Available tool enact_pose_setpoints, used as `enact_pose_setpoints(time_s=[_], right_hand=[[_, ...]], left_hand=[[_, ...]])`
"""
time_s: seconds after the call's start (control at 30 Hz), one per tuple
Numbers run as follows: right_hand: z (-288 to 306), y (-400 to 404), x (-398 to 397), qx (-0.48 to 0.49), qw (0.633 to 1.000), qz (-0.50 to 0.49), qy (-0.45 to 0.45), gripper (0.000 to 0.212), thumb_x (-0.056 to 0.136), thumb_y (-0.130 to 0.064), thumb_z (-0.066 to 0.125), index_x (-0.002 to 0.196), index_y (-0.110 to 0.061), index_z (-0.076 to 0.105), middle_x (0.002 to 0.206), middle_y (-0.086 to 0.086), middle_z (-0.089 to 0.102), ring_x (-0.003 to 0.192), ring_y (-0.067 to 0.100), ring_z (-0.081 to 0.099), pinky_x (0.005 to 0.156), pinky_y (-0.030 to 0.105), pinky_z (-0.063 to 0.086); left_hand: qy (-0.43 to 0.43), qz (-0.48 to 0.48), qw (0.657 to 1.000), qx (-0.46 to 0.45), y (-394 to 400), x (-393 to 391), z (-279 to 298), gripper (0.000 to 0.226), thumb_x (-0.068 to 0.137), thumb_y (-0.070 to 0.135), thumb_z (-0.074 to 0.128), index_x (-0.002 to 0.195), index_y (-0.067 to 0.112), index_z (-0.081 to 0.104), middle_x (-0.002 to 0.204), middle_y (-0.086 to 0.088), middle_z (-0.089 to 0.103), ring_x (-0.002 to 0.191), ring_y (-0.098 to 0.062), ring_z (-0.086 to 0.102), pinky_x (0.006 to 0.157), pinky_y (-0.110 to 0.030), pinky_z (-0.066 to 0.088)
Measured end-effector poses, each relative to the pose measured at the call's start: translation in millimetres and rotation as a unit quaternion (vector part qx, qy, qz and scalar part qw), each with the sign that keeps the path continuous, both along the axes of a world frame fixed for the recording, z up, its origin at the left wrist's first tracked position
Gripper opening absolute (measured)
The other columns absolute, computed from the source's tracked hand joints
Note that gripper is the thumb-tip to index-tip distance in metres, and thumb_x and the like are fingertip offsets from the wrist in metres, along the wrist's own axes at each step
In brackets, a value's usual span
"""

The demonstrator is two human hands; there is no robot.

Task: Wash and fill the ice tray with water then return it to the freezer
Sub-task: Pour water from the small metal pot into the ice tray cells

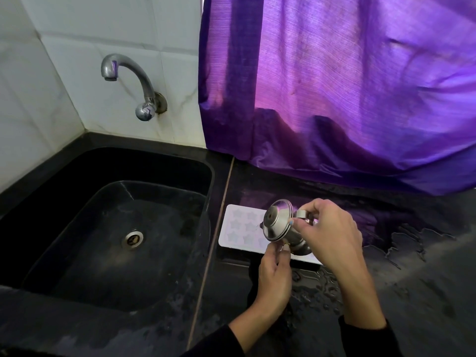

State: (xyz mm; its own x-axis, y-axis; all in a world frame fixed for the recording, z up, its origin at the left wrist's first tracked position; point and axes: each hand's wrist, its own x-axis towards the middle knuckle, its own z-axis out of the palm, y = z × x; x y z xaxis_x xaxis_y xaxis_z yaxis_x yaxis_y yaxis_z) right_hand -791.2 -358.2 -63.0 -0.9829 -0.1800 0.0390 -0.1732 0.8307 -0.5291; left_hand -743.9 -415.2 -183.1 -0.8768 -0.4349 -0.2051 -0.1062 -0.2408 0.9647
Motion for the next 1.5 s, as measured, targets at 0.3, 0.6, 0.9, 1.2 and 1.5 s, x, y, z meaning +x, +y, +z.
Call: enact_pose_setpoints(time_s=[0.3,0.6,0.9,1.2,1.5], right_hand=[[0,-1,1,0.005,1.0,0.006,0.004,0.015,0.082,-0.04,0.069,0.089,-0.03,0.061,0.103,-0.011,0.062,0.09,0.017,0.053,0.074,0.032,0.036],[-1,0,0,0.007,1.0,0.005,0.005,0.016,0.081,-0.041,0.069,0.089,-0.03,0.062,0.102,-0.012,0.062,0.09,0.017,0.054,0.074,0.032,0.036],[2,6,-1,-0.061,0.998,-0.023,-0.021,0.016,0.077,-0.04,0.072,0.084,-0.029,0.064,0.092,-0.011,0.067,0.089,0.016,0.058,0.073,0.032,0.038],[6,-6,-1,-0.063,0.998,-0.005,-0.027,0.016,0.077,-0.04,0.072,0.084,-0.028,0.062,0.091,-0.011,0.067,0.089,0.016,0.058,0.073,0.031,0.038],[3,-24,5,-0.012,0.999,0.042,0.004,0.013,0.083,-0.039,0.067,0.087,-0.029,0.06,0.101,-0.014,0.059,0.091,0.016,0.054,0.074,0.031,0.032]], left_hand=[[0.006,-0.001,1.0,0.003,-1,1,0,0.022,0.099,0.021,0.044,0.105,0.034,0.06,0.102,0.015,0.069,0.092,0.009,0.061,0.079,-0.015,0.047],[0.01,0.004,1.0,-0.001,0,1,-2,0.022,0.099,0.022,0.044,0.105,0.036,0.06,0.104,0.016,0.069,0.096,0.009,0.061,0.09,-0.024,0.047],[0.024,0.024,0.999,-0.016,-1,1,-2,0.025,0.1,0.022,0.042,0.117,0.034,0.057,0.115,0.017,0.066,0.111,0.002,0.057,0.102,-0.036,0.044],[0.032,0.049,0.998,-0.004,-6,0,-3,0.028,0.101,0.026,0.042,0.125,0.029,0.055,0.121,0.014,0.064,0.117,0.0,0.055,0.107,-0.04,0.041],[0.017,0.084,0.996,0.028,-12,1,-6,0.025,0.1,0.022,0.043,0.12,0.029,0.057,0.117,0.012,0.065,0.114,-0.004,0.057,0.105,-0.042,0.043]])
